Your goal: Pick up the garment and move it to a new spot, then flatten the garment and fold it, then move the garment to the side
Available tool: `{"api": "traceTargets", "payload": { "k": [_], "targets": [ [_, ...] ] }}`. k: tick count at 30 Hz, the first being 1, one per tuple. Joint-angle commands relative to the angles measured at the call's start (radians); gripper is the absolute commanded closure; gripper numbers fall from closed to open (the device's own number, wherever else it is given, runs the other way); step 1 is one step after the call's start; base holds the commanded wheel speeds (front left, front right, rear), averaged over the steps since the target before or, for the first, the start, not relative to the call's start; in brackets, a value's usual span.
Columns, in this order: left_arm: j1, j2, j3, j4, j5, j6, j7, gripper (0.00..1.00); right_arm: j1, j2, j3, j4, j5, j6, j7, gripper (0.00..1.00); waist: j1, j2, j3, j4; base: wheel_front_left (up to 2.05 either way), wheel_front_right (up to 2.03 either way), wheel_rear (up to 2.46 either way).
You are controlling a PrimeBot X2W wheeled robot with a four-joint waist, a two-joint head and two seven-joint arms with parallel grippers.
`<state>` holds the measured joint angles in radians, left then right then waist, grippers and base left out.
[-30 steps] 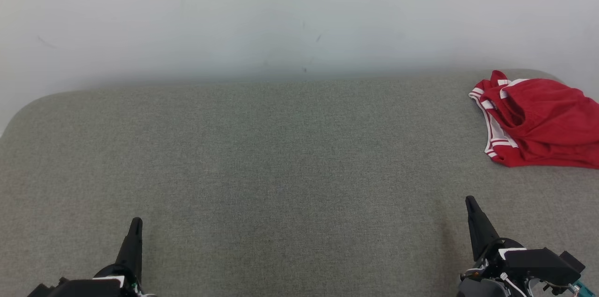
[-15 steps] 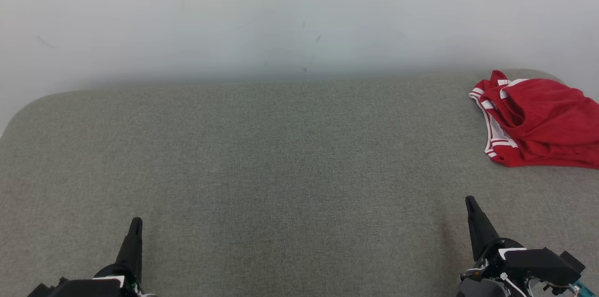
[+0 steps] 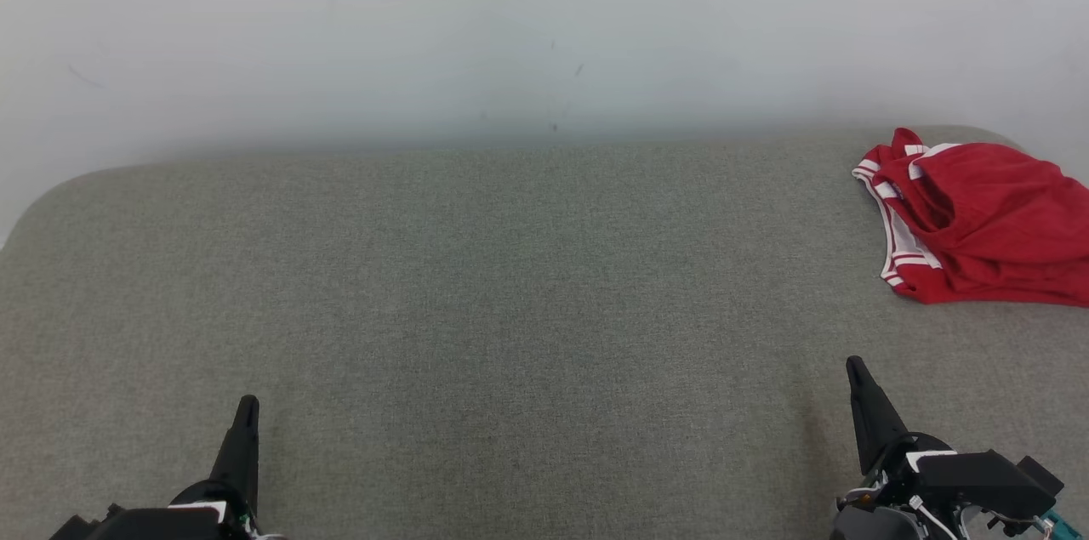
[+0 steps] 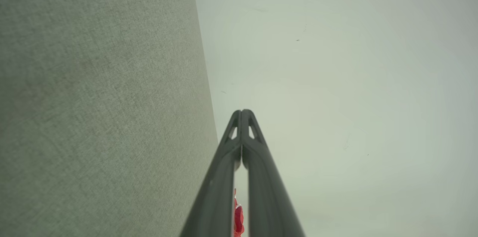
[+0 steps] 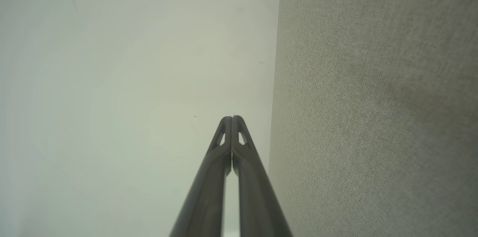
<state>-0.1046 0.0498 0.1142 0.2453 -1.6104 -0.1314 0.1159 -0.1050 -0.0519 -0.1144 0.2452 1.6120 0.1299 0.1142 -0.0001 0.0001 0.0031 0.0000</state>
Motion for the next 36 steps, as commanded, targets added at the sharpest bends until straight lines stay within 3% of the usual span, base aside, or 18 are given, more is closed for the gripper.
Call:
{"api": "traceTargets", "payload": {
  "k": [1, 36],
  "targets": [
    [-0.009, -0.002, 0.003, 0.001, -0.005, -0.002, 0.000, 1.00, -0.008, 0.003, -0.001, 0.001, 0.002, 0.001, 0.003, 1.00, 0.0001, -0.0001, 0.000, 0.000, 0.00, 0.00, 0.00],
    [-0.009, -0.002, 0.003, 0.001, -0.005, -0.002, 0.000, 1.00, -0.008, 0.003, 0.000, 0.001, 0.002, 0.001, 0.002, 1.00, 0.0001, -0.0001, 0.000, 0.000, 0.00, 0.00, 0.00]
  ]
}}
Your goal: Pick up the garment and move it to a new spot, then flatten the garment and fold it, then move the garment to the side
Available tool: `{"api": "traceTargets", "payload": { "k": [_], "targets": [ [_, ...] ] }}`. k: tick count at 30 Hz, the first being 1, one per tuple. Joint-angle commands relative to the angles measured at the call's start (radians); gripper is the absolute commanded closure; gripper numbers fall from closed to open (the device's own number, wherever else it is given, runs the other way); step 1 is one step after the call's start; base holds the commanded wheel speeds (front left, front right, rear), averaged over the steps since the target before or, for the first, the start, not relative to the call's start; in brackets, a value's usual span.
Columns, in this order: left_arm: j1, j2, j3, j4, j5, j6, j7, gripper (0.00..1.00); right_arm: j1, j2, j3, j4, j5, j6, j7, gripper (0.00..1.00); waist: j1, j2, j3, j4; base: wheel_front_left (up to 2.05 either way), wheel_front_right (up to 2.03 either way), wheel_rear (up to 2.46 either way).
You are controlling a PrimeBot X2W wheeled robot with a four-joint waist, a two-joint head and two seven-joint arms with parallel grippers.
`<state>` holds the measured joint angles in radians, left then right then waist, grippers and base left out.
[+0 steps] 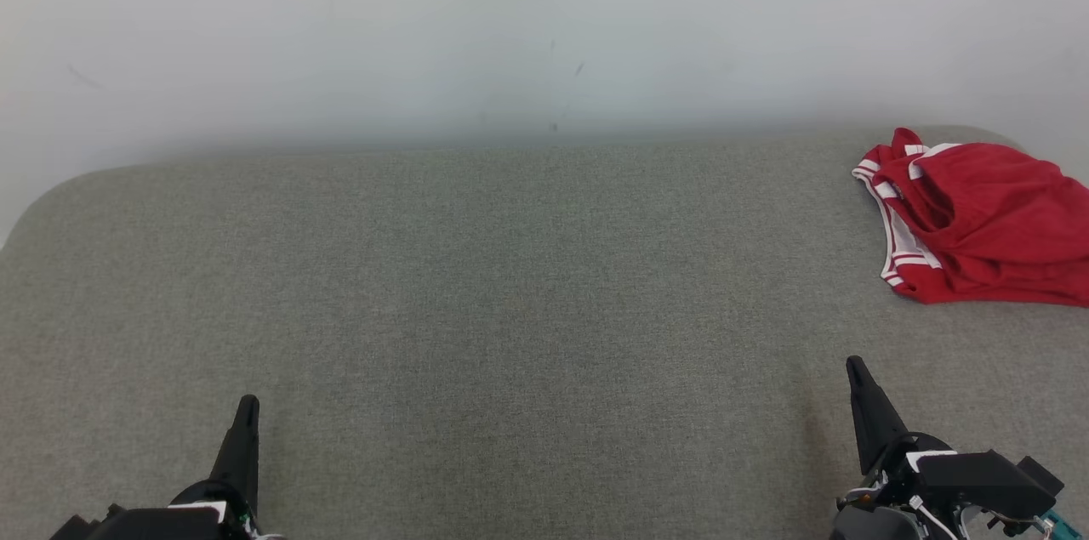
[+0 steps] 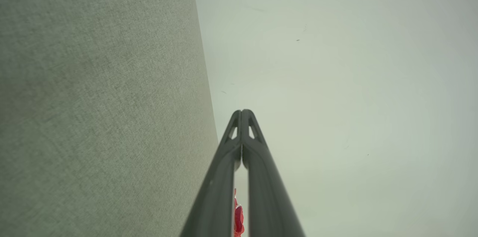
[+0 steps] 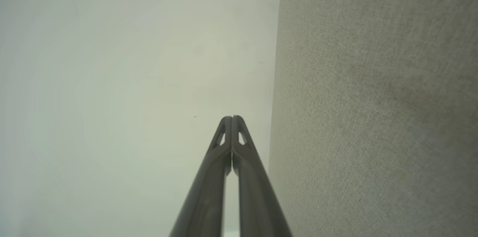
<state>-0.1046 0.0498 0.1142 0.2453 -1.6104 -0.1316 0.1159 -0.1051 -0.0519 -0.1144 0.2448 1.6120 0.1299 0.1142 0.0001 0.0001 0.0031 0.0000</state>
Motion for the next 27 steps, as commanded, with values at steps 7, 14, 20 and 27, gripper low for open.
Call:
{"api": "traceTargets", "payload": {
  "k": [7, 14, 20, 27],
  "targets": [
    [-0.009, -0.002, 0.003, 0.001, -0.005, -0.002, 0.000, 1.00, -0.008, 0.003, 0.000, 0.001, 0.002, 0.001, 0.002, 1.00, -0.0001, -0.0001, 0.000, 0.000, 0.00, 0.00, 0.00],
    [-0.009, -0.002, 0.003, 0.001, -0.005, -0.002, 0.000, 1.00, -0.008, 0.003, 0.000, 0.001, 0.002, 0.001, 0.002, 1.00, -0.0001, -0.0001, 0.000, 0.000, 0.00, 0.00, 0.00],
    [-0.009, -0.002, 0.003, 0.001, -0.005, -0.002, 0.000, 1.00, -0.008, 0.003, 0.000, 0.001, 0.002, 0.001, 0.002, 1.00, -0.0001, -0.0001, 0.000, 0.000, 0.00, 0.00, 0.00],
    [-0.009, -0.002, 0.003, 0.001, -0.005, -0.002, 0.000, 1.00, -0.008, 0.003, 0.000, 0.001, 0.002, 0.001, 0.002, 1.00, -0.0001, -0.0001, 0.000, 0.000, 0.00, 0.00, 0.00]
  ]
}}
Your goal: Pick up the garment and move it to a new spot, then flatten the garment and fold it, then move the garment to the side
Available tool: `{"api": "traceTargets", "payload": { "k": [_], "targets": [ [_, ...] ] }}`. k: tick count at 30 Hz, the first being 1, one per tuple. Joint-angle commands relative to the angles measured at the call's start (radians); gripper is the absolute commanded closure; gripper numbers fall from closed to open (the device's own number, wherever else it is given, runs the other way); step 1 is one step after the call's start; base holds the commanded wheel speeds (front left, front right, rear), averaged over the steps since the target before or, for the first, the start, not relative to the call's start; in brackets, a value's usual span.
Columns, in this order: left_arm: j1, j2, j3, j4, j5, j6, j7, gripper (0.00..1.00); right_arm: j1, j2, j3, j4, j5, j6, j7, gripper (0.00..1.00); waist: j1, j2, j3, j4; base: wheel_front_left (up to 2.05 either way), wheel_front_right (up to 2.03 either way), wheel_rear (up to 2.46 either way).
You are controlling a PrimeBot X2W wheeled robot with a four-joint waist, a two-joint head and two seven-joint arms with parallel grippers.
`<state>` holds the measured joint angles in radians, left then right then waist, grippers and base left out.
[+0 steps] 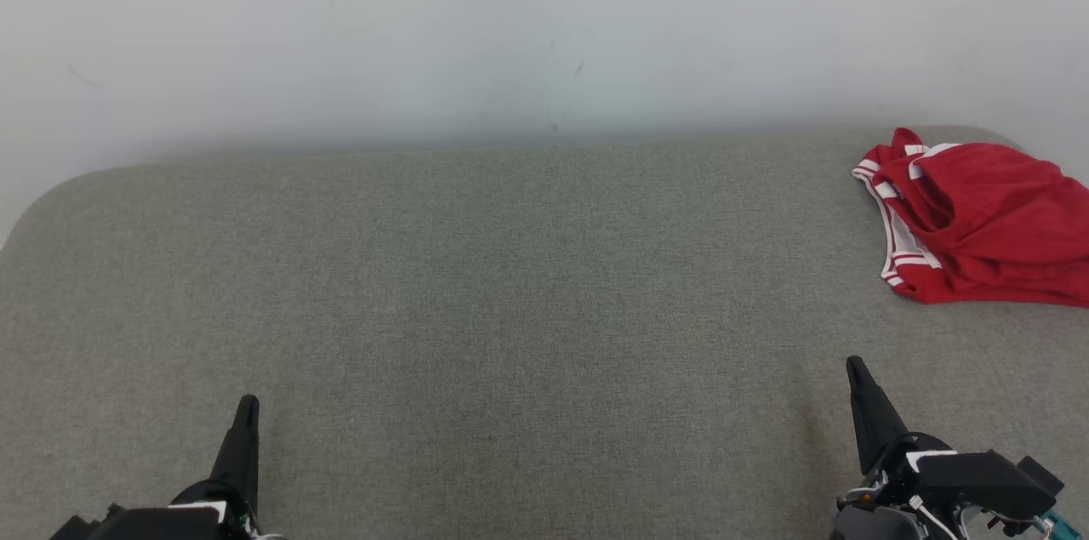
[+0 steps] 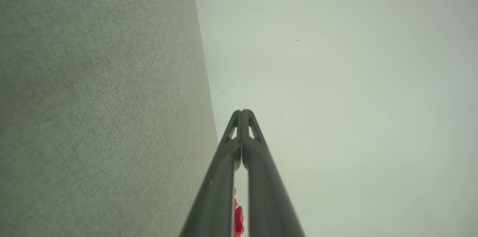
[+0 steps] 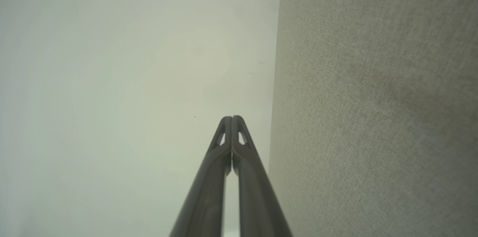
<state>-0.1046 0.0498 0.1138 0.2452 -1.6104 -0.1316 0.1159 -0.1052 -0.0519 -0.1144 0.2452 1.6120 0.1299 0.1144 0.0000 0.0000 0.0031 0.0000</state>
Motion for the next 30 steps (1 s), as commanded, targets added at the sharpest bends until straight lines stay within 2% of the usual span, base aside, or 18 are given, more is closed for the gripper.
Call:
{"api": "traceTargets", "payload": {
  "k": [1, 30],
  "targets": [
    [-0.009, -0.002, 0.003, 0.001, -0.005, -0.002, 0.000, 1.00, -0.008, 0.003, 0.000, 0.001, 0.002, 0.001, 0.002, 1.00, 0.0000, 0.0000, 0.000, 0.000, 0.00, 0.00, 0.00],
    [-0.009, -0.002, 0.003, 0.001, -0.005, -0.002, -0.001, 1.00, -0.008, 0.003, 0.000, 0.001, 0.002, 0.001, 0.002, 1.00, 0.0000, 0.0000, 0.000, 0.000, 0.00, 0.00, 0.00]
  ]
}}
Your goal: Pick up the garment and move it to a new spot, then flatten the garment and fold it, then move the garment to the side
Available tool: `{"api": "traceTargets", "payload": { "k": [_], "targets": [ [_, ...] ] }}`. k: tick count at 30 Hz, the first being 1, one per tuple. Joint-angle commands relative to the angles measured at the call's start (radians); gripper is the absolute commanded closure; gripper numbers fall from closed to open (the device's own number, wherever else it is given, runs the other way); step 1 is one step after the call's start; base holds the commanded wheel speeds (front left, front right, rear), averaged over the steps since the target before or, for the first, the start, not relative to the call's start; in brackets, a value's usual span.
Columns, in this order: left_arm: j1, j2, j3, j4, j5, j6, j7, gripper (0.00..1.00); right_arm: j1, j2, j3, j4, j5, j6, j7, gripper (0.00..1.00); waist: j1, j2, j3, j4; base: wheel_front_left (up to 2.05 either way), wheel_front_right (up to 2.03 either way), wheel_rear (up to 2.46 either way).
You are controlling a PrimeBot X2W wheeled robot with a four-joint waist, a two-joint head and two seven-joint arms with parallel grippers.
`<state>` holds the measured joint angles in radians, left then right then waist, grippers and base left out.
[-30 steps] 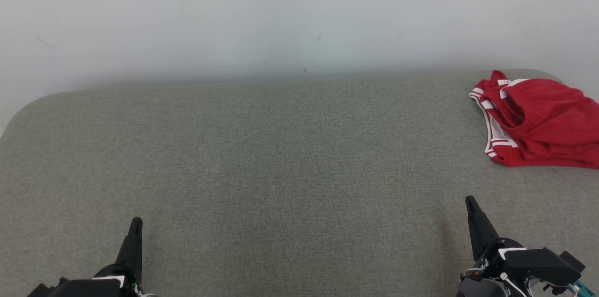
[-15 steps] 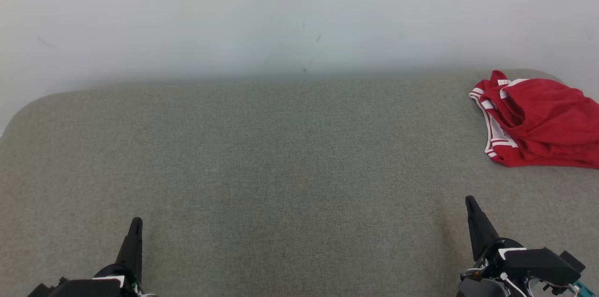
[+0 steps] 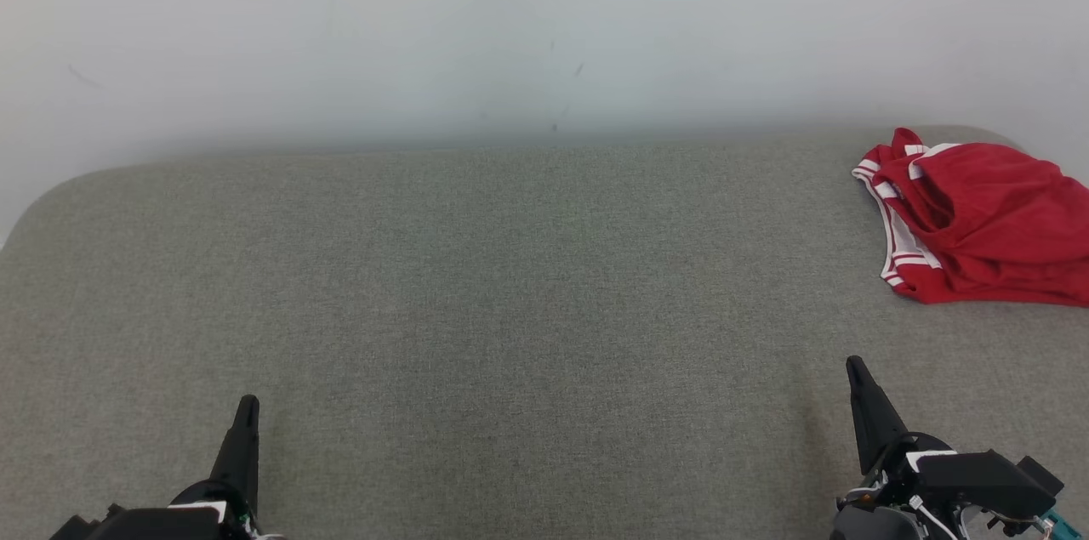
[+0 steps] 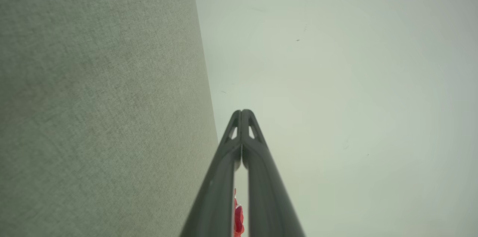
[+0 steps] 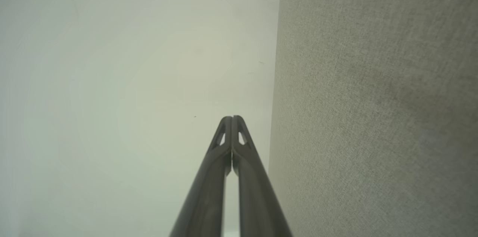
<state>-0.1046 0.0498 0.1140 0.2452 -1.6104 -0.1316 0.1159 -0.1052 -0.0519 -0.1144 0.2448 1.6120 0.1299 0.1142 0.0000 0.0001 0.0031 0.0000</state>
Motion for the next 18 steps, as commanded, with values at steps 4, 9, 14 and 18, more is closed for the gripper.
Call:
{"api": "traceTargets", "payload": {
  "k": [4, 9, 14, 18],
  "targets": [
    [-0.009, -0.002, 0.003, 0.001, -0.005, -0.002, -0.001, 1.00, -0.008, 0.003, 0.000, 0.001, 0.002, 0.001, 0.002, 1.00, 0.0000, -0.0001, 0.000, 0.000, 0.00, 0.00, 0.00],
    [-0.009, -0.002, 0.003, 0.001, -0.005, -0.002, -0.001, 1.00, -0.008, 0.003, 0.000, 0.001, 0.002, 0.001, 0.002, 1.00, 0.0000, -0.0001, 0.000, 0.000, 0.00, 0.00, 0.00],
    [-0.009, -0.002, 0.003, 0.001, -0.005, -0.002, -0.001, 1.00, -0.008, 0.003, 0.000, 0.001, 0.002, 0.001, 0.002, 1.00, 0.0000, -0.0001, 0.000, 0.000, 0.00, 0.00, 0.00],
    [-0.009, -0.002, 0.003, 0.001, -0.005, -0.002, -0.001, 1.00, -0.008, 0.003, 0.000, 0.001, 0.002, 0.001, 0.002, 1.00, 0.0000, -0.0001, 0.000, 0.000, 0.00, 0.00, 0.00]
  ]
}}
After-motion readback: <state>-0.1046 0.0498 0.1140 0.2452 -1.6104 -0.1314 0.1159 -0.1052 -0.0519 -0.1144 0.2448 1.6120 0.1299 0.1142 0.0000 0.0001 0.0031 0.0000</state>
